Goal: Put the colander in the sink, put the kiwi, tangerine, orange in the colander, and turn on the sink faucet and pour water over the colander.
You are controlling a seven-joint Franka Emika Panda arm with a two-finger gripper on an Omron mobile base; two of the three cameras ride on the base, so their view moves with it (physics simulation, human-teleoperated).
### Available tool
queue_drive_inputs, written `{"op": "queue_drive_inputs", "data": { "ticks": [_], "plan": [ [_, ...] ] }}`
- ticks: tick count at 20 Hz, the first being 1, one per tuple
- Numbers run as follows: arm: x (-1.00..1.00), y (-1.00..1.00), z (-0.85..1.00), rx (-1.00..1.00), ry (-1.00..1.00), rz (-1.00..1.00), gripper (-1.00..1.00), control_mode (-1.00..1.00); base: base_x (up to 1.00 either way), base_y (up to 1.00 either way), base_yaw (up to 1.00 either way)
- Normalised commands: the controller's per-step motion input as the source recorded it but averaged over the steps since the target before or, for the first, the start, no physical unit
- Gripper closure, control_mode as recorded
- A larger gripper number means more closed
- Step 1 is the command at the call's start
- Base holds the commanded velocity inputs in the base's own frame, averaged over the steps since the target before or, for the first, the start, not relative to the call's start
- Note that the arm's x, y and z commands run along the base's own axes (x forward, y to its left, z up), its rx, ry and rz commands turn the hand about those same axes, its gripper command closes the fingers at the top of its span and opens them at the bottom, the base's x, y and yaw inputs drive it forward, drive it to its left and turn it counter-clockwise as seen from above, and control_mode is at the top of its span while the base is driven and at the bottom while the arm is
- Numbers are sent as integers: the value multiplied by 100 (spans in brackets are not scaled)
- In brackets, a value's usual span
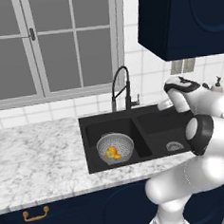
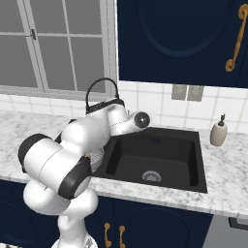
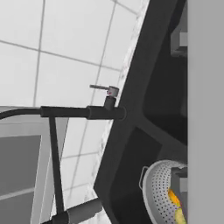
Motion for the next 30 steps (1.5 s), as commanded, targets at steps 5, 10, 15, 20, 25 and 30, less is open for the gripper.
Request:
{"op": "queue_drive_inputs", "data": {
  "ticks": [5,10,15,20,25,30],
  "plan": [
    [41,0,0,18,-15,-6,-100,-100,0,0,0],
    [40,0,0,12,-14,-4,-100,-100,0,0,0],
    [16,0,0,5,-5,0,-100,-100,0,0,0],
    [0,0,0,1,0,0,-100,-100,0,0,0],
    [3,0,0,0,0,0,-100,-100,0,0,0],
    [1,0,0,1,0,0,-100,-100,0,0,0]
  ]
}}
